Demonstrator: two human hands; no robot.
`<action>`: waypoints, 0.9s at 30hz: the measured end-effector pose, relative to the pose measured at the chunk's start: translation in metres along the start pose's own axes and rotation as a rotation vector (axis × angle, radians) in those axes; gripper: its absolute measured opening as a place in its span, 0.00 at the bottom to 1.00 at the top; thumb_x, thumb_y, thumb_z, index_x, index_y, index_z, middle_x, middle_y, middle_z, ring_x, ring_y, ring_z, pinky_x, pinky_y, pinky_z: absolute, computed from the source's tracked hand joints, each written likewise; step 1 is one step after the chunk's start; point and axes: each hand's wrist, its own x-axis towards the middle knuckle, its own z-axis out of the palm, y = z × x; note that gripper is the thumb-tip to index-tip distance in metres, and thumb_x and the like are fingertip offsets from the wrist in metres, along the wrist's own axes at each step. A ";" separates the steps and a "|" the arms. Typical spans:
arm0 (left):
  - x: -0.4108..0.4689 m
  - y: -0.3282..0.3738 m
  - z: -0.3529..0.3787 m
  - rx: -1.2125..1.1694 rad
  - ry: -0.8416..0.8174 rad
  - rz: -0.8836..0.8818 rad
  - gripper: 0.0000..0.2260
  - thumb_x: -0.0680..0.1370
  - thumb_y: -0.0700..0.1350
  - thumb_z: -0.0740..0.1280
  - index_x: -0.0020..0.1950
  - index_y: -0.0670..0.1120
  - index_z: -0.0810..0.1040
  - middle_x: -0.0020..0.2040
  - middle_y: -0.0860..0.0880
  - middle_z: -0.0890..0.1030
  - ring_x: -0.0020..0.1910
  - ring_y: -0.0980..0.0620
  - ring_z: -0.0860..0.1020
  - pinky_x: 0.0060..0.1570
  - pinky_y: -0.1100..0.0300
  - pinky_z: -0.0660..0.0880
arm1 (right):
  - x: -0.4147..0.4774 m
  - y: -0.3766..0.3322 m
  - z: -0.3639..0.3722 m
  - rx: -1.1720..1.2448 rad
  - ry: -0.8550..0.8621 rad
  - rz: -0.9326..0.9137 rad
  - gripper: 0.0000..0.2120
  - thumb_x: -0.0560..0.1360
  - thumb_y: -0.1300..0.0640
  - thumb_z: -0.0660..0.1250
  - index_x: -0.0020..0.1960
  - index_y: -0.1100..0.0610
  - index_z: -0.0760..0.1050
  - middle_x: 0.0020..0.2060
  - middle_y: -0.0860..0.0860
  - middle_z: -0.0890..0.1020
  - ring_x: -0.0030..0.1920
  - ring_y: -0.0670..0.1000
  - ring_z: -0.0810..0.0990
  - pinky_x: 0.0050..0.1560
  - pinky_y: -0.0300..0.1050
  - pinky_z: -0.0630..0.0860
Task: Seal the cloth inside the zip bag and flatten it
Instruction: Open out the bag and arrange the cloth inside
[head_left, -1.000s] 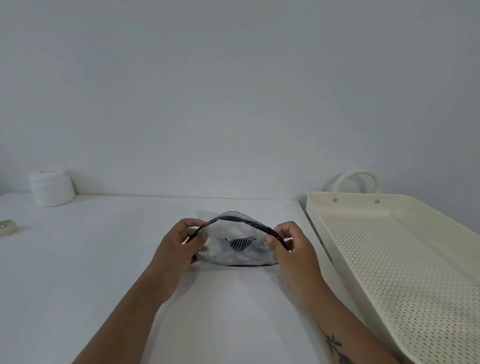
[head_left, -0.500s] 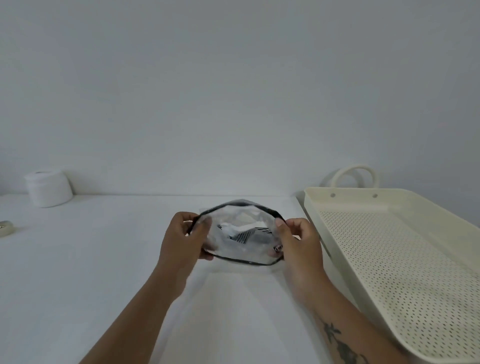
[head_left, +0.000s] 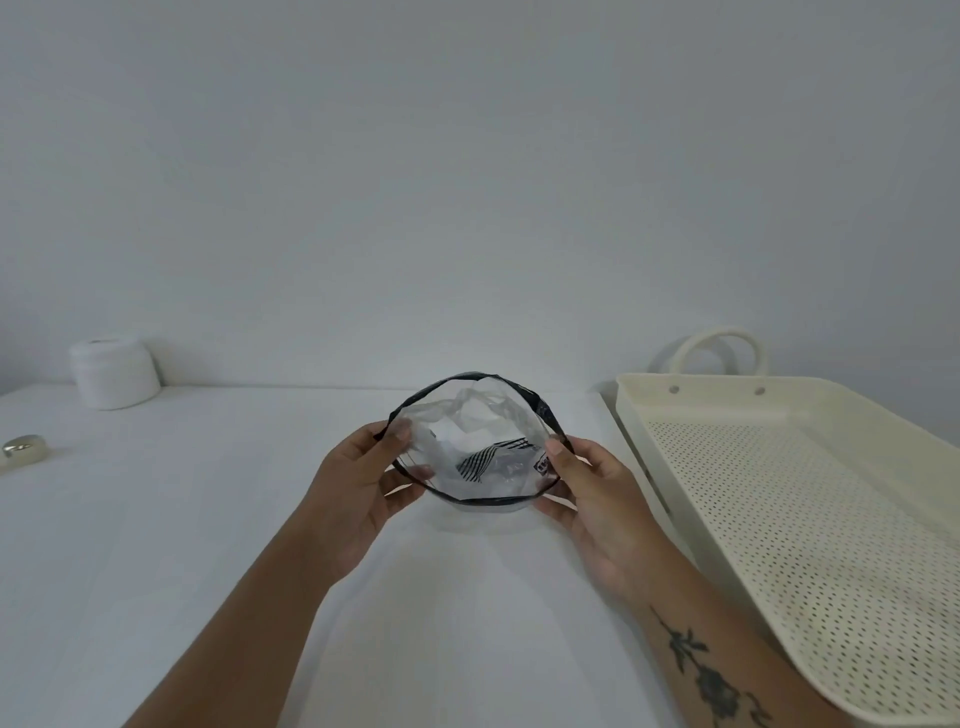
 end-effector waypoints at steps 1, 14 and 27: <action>0.000 0.000 0.000 0.041 0.031 0.011 0.04 0.75 0.47 0.71 0.47 0.48 0.82 0.40 0.52 0.83 0.38 0.50 0.83 0.40 0.57 0.79 | 0.001 0.001 0.001 -0.013 0.023 -0.022 0.08 0.74 0.55 0.71 0.51 0.56 0.79 0.31 0.51 0.83 0.33 0.47 0.82 0.37 0.42 0.80; 0.001 -0.014 0.013 0.626 0.662 0.362 0.06 0.77 0.47 0.65 0.41 0.55 0.73 0.43 0.51 0.79 0.38 0.43 0.81 0.36 0.53 0.78 | -0.001 0.007 0.004 -0.797 0.379 -0.519 0.13 0.73 0.66 0.63 0.41 0.49 0.67 0.32 0.48 0.75 0.31 0.51 0.71 0.27 0.45 0.66; -0.006 -0.007 0.019 0.926 0.500 0.523 0.07 0.75 0.38 0.66 0.43 0.51 0.76 0.43 0.53 0.76 0.40 0.62 0.76 0.35 0.73 0.69 | 0.001 0.003 -0.006 -0.825 0.441 -0.506 0.09 0.72 0.62 0.64 0.43 0.48 0.69 0.35 0.50 0.78 0.33 0.51 0.74 0.29 0.44 0.66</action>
